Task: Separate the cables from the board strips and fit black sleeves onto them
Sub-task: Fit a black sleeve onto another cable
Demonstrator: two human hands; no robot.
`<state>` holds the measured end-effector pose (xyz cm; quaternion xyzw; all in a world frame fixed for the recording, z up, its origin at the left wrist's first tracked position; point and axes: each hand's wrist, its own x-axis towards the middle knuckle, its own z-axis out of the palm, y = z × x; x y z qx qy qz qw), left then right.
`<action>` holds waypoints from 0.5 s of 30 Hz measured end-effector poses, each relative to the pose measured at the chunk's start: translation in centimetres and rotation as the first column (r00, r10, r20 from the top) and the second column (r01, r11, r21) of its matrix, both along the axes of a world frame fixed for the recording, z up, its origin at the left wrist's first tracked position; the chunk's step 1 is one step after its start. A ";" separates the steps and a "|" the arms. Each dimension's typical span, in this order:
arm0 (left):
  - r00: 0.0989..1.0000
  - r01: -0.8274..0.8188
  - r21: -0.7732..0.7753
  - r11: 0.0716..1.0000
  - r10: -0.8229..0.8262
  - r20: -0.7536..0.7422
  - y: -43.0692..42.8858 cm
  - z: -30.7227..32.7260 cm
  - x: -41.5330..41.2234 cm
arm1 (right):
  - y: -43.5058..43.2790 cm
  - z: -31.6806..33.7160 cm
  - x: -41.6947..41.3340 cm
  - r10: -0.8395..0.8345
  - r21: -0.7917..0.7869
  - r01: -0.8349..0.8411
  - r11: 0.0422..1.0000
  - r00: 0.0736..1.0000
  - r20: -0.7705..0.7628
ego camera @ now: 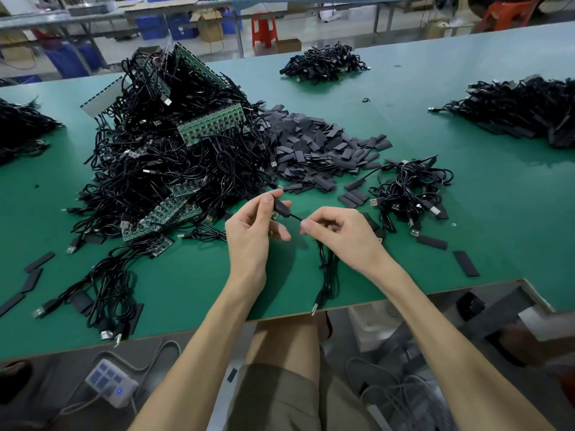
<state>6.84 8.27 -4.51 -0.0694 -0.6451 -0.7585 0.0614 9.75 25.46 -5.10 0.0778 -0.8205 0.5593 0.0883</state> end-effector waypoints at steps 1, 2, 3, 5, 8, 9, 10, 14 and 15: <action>1.000 0.023 0.002 1.000 -0.023 0.016 0.1 0.0 0.0 | -0.1 0.1 0.0 0.000 -0.016 0.000 1.000 1.000 -0.002; 0.998 0.047 -0.004 0.999 -0.047 0.033 0.3 0.0 0.0 | 0.0 0.1 0.0 -0.015 -0.053 0.014 0.999 1.000 -0.009; 0.997 0.067 -0.030 0.997 -0.066 0.043 0.4 0.1 0.0 | 0.1 0.2 0.0 -0.038 -0.106 0.036 0.994 0.999 -0.018; 0.993 0.114 -0.187 0.976 -0.116 -0.003 0.6 -0.1 -0.1 | 0.4 0.3 0.0 -0.091 -0.200 0.081 0.976 0.995 -0.040; 0.953 0.234 -0.468 0.852 -0.296 -0.062 0.9 -0.4 0.1 | 0.4 0.1 -0.1 -0.167 -0.237 0.147 0.960 0.984 -0.065; 0.942 0.257 -0.506 0.823 -0.330 -0.058 1.0 -0.5 0.1 | 0.4 0.0 -0.1 -0.194 -0.248 0.172 0.953 0.979 -0.065; 0.938 0.266 -0.519 0.812 -0.343 -0.057 1.1 -0.6 0.1 | 0.3 0.0 -0.1 -0.218 -0.267 0.196 0.944 0.974 -0.056; 0.932 0.280 -0.514 0.811 -0.358 -0.058 0.9 -0.5 0.2 | 0.4 -0.1 -0.3 -0.289 -0.298 0.275 0.914 0.957 -0.004; 0.928 0.283 -0.518 0.807 -0.366 -0.064 1.0 -0.5 0.3 | 0.4 -0.1 -0.3 -0.290 -0.312 0.278 0.909 0.957 0.008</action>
